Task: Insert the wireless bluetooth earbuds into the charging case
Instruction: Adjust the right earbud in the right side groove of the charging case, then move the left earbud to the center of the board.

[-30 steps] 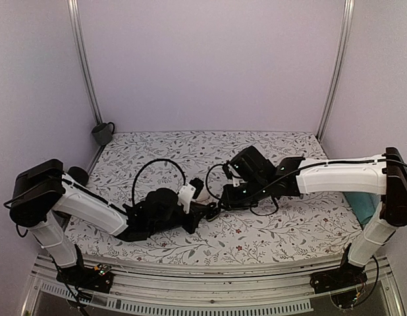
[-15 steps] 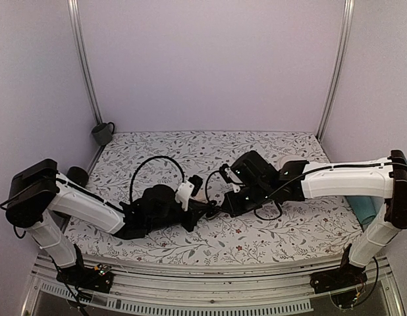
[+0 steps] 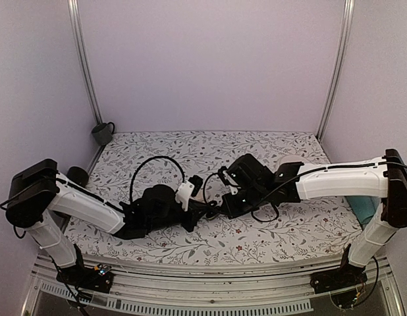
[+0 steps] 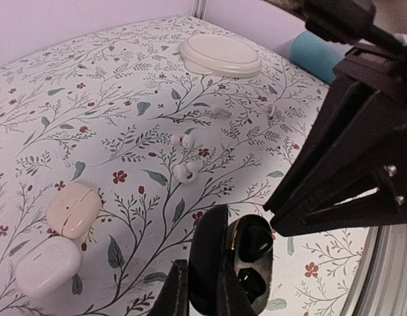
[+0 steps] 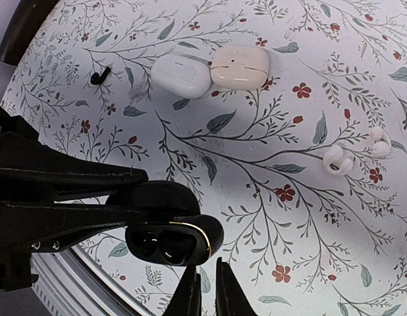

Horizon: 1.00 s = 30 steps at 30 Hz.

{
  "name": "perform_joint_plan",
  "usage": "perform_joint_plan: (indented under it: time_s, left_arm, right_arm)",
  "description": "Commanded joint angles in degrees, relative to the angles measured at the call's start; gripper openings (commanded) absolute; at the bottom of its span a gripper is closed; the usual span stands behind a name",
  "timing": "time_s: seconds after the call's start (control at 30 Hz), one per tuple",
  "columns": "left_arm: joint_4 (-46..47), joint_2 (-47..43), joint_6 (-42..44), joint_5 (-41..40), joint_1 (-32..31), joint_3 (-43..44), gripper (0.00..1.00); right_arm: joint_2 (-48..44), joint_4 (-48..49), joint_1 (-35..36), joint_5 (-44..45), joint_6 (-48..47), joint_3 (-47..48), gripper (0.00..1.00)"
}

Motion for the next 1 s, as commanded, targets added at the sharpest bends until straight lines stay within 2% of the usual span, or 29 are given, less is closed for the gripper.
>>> perform_joint_plan:
  time_s: [0.0, 0.27, 0.43, 0.6, 0.8, 0.97]
  left_arm:
    - [0.28, -1.16, 0.11, 0.73, 0.58, 1.19, 0.0]
    - [0.24, -1.11, 0.01, 0.43, 0.63, 1.05, 0.0]
    - [-1.68, -4.36, -0.59, -0.84, 2.27, -1.07, 0.0]
    - [-7.38, -10.42, -2.09, -4.98, 5.16, -3.51, 0.0]
    - [-11.45, -17.11, -6.97, -8.95, 14.08, -12.3, 0.0]
    - [-11.54, -16.94, -8.74, -8.72, 23.31, -16.27, 0.0]
  right_arm:
    - [1.19, 0.72, 0.69, 0.54, 0.84, 2.13, 0.11]
    - [0.3, 1.29, 1.01, 1.62, 3.56, 1.5, 0.11]
    - [-2.67, 0.92, -1.05, 2.82, 6.72, -0.33, 0.16]
    - [-0.54, 4.02, -1.44, 2.57, 7.58, 2.11, 0.27]
    - [7.25, 6.34, -1.5, 0.84, 6.26, 9.3, 0.3]
    - [11.55, 7.23, -1.98, -1.72, 3.84, 12.77, 0.31]
